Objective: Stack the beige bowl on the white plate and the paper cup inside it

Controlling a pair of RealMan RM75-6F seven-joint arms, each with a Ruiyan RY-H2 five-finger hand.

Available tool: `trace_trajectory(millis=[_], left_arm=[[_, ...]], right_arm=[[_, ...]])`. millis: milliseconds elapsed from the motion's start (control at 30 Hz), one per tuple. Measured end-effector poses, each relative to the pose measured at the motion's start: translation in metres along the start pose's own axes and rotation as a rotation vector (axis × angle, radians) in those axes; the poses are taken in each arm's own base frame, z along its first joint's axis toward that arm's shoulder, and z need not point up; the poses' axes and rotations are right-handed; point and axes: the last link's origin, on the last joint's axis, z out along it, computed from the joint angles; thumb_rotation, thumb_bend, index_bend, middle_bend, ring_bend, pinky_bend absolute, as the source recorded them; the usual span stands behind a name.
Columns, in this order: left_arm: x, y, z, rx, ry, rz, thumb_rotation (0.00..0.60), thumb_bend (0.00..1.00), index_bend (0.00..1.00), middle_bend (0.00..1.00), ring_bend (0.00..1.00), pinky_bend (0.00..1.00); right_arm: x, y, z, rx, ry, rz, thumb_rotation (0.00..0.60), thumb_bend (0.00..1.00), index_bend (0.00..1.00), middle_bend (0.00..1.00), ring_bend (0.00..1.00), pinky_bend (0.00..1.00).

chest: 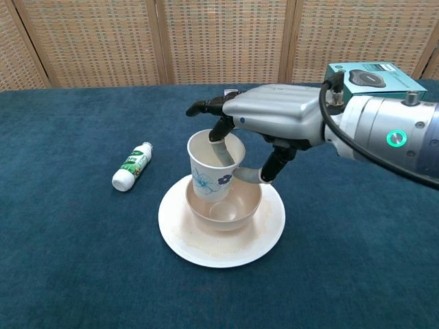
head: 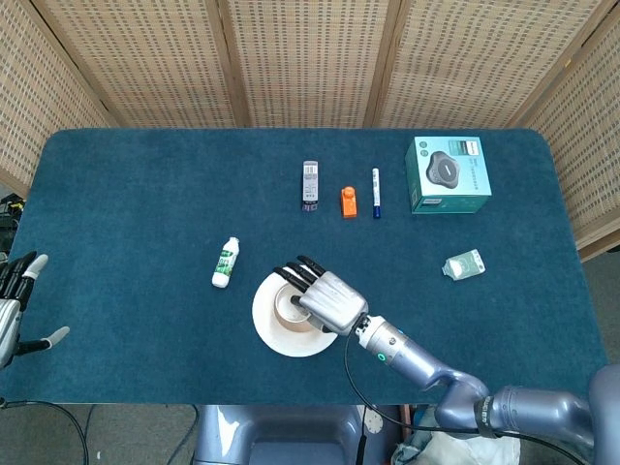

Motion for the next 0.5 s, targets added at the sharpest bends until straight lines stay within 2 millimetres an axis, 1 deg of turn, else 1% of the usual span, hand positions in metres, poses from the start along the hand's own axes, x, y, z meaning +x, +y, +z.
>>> trace_trajectory(millis=[167, 433, 500], left_arm=[[0.000, 0.000, 0.000, -0.002, 0.000, -0.001, 0.600, 0.00, 0.00, 0.00, 0.00, 0.00], [0.001, 0.000, 0.000, -0.001, 0.002, -0.004, 0.600, 0.00, 0.00, 0.00, 0.00, 0.00], [0.001, 0.000, -0.001, -0.002, 0.002, -0.004, 0.600, 0.00, 0.00, 0.00, 0.00, 0.00]], right_arm=[[-0.011, 0.001, 0.001, -0.013, -0.043, -0.035, 0.600, 0.43, 0.64, 0.00, 0.00, 0.03], [-0.022, 0.001, 0.003, -0.026, -0.081, -0.080, 0.600, 0.43, 0.63, 0.00, 0.00, 0.04], [-0.024, 0.001, 0.003, -0.027, -0.088, -0.091, 0.600, 0.43, 0.62, 0.00, 0.00, 0.04]])
